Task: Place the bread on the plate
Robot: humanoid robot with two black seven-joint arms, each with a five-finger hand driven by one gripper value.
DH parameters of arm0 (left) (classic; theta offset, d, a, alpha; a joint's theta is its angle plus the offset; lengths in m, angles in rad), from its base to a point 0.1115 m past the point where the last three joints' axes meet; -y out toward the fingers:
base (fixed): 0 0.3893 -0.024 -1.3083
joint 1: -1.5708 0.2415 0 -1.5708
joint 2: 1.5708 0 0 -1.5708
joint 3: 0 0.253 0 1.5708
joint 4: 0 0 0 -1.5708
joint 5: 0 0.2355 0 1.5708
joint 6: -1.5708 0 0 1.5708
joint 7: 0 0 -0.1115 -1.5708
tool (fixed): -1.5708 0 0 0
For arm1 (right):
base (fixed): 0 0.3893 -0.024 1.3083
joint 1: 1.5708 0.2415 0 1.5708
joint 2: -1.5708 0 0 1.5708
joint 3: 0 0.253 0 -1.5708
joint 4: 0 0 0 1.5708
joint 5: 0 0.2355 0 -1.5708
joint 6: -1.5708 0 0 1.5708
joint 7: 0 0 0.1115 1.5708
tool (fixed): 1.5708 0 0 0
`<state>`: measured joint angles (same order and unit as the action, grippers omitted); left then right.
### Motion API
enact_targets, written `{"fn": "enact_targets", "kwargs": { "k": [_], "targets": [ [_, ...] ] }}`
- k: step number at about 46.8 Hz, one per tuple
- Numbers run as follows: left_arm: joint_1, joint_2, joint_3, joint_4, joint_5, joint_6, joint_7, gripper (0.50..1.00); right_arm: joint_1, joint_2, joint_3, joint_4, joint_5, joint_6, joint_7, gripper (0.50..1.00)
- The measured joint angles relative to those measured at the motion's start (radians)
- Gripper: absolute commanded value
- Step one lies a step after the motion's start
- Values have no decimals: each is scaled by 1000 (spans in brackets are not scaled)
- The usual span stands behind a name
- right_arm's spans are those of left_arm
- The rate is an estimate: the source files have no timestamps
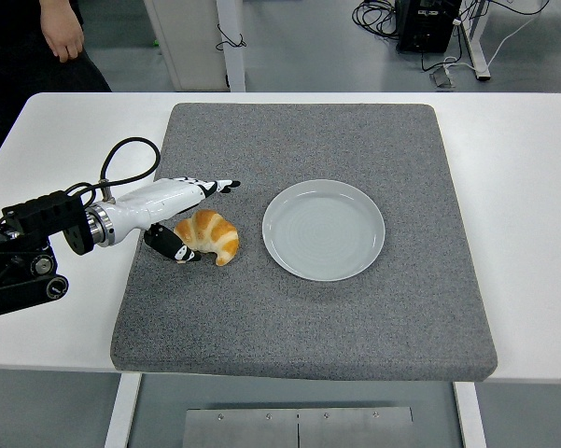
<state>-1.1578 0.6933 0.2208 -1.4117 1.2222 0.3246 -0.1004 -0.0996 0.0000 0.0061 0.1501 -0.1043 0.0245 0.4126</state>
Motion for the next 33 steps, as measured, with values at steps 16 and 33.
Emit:
{"fn": "enact_targets", "kwargs": {
  "k": [16, 33],
  "targets": [
    [51, -45, 1, 41, -3, 44, 2, 933, 0, 0, 0, -1, 0, 0, 0, 1000],
    [54, -50, 0, 68, -8, 42, 9, 775, 0, 0, 0, -1, 0, 0, 0, 1000]
  ]
}}
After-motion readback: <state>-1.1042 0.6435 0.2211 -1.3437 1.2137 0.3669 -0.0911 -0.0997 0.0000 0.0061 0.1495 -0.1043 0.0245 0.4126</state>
